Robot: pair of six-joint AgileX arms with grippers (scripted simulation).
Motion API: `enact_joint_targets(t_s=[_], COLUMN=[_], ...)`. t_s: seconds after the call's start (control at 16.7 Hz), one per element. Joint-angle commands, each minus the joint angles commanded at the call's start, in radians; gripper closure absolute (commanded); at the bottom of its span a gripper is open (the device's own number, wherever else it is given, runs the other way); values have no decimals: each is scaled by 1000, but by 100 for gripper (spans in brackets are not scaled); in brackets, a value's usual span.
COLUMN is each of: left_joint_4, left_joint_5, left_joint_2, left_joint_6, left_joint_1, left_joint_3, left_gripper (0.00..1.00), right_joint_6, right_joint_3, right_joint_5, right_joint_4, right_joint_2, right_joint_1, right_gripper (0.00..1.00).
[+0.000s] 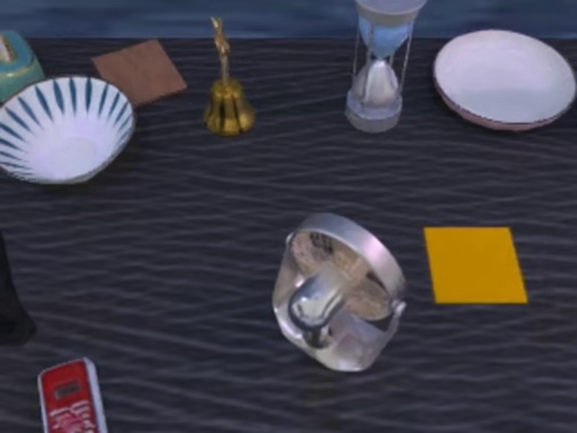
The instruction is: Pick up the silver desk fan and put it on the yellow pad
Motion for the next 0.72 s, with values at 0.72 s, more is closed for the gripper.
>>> enact_joint_targets(t_s=[0.72], left_joint_4=[0], left_joint_5=[0], left_joint_2=[0], left_joint_6=[0], left_joint_1=[0], left_joint_3=[0], left_gripper=[0], right_joint_6=[-53], right_joint_3=[537], right_joint_5=[4], right_joint_4=[-464], right_joint_2=[559], right_joint_1=[215], right_gripper=[0])
